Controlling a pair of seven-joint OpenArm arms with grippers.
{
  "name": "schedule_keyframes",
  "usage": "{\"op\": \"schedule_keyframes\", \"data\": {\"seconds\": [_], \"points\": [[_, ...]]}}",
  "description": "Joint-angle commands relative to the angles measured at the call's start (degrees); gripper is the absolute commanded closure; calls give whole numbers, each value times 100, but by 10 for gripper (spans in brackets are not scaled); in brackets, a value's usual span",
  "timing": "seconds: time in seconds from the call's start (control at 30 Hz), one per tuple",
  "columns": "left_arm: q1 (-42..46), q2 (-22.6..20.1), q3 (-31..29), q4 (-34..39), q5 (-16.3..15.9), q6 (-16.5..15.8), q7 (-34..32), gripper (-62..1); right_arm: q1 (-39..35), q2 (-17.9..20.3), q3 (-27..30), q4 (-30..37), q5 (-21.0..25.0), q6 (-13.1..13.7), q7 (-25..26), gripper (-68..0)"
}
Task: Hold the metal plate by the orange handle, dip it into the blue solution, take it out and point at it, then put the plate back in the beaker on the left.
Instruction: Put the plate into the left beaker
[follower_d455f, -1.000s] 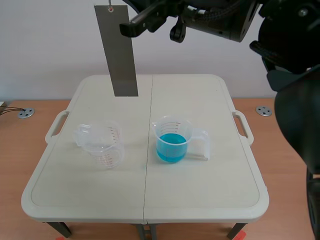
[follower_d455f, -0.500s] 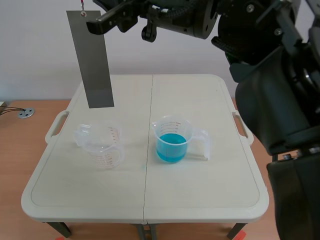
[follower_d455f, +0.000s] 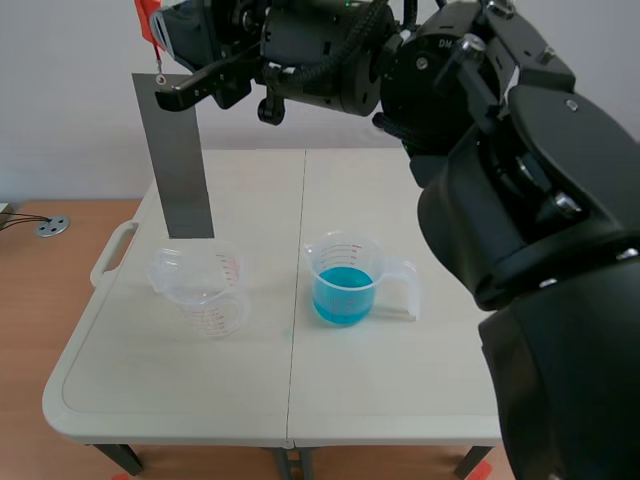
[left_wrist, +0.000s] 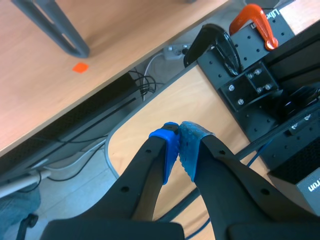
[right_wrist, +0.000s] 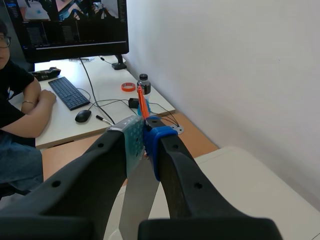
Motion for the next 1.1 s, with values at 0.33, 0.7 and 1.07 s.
{"op": "schedule_keyframes", "data": {"seconds": [0.33, 0.7, 1.07], "points": [[-7, 15, -4, 22, -33, -11, -44, -12, 144, -221, -28, -538, -343, 44, 468, -13], [-7, 15, -4, 22, -33, -11, -44, -12, 144, -219, -72, -809, -448, 44, 535, -13], [-7, 15, -4, 22, -33, -11, -44, -12, 107, -216, -251, -940, -527, 44, 531, -13]]}}
